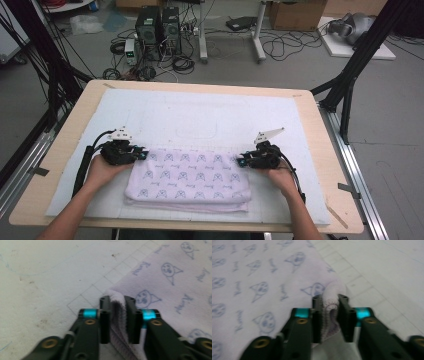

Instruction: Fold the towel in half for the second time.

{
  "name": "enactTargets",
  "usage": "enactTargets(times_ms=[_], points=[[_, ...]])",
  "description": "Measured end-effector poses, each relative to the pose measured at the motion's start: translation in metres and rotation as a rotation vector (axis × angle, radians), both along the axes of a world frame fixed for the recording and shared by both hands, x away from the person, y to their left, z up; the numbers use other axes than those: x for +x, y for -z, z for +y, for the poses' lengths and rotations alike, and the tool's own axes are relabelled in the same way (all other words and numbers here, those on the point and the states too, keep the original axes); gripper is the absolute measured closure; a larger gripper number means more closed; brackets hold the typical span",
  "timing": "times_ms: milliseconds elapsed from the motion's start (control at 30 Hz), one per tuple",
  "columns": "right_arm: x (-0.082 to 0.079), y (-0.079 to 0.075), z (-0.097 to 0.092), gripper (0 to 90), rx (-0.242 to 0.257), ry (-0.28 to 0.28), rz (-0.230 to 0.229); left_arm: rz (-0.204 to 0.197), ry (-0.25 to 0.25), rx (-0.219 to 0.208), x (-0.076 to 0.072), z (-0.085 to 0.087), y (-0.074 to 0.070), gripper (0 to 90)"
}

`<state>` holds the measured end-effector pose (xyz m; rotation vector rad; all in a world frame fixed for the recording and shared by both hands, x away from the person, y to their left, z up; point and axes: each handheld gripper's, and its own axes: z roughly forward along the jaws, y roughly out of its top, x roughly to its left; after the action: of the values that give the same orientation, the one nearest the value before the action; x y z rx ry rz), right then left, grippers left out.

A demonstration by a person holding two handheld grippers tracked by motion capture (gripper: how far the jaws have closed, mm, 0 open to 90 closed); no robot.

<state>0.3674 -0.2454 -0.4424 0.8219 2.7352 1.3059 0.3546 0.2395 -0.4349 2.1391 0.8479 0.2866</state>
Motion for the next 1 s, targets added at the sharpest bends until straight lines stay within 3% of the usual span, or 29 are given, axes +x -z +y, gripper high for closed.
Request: enactTargets(times_ms=[100, 167, 233, 267, 433, 533, 567, 600, 633, 700, 767, 833, 1000], points=[[0.003, -0.008, -0.002, 81.2, -0.014, 0.021, -0.024, -0.032, -0.027, -0.009, 0.003, -0.002, -0.007, 83.0], [0.008, -0.017, -0.005, 81.3, -0.005, 0.045, -0.042, -0.057, -0.049, -0.027, 0.009, -0.004, -0.014, 83.3], [0.018, -0.029, -0.004, 81.4, -0.026, 0.057, -0.065, -0.094, -0.079, -0.023, 0.019, -0.008, -0.024, 83.3], [0.023, -0.035, -0.004, 81.4, -0.041, 0.081, -0.097, -0.108, -0.095, -0.035, 0.025, -0.009, -0.03, 83.4], [0.061, -0.069, -0.011, 81.5, -0.049, 0.163, -0.143, -0.175, -0.153, -0.059, 0.066, -0.018, -0.067, 83.4], [0.083, -0.087, -0.012, 78.8, -0.053, 0.205, -0.185, -0.198, -0.201, -0.046, 0.093, -0.023, -0.082, 82.1], [0.09, -0.091, -0.012, 70.1, -0.056, 0.224, -0.204, -0.2, -0.231, -0.031, 0.1, -0.025, -0.083, 76.7], [0.096, -0.092, -0.012, 61.2, -0.061, 0.262, -0.221, -0.189, -0.268, -0.008, 0.106, -0.025, -0.082, 63.7], [0.101, -0.091, -0.012, 58.5, -0.061, 0.289, -0.212, -0.173, -0.281, 0.003, 0.109, -0.025, -0.079, 56.8], [0.104, -0.085, -0.014, 53.5, -0.048, 0.304, -0.182, -0.135, -0.257, 0.006, 0.108, -0.023, -0.072, 54.7], [0.1, -0.077, -0.012, 50.4, -0.068, 0.287, -0.174, -0.125, -0.219, -0.002, 0.1, -0.021, -0.064, 53.8], [0.089, -0.069, -0.01, 51.7, -0.08, 0.251, -0.172, -0.103, -0.181, -0.034, 0.09, -0.019, -0.055, 53.7], [0.06, -0.048, -0.007, 60.4, -0.062, 0.19, -0.142, -0.077, -0.08, -0.036, 0.059, -0.021, -0.034, 57.5]])
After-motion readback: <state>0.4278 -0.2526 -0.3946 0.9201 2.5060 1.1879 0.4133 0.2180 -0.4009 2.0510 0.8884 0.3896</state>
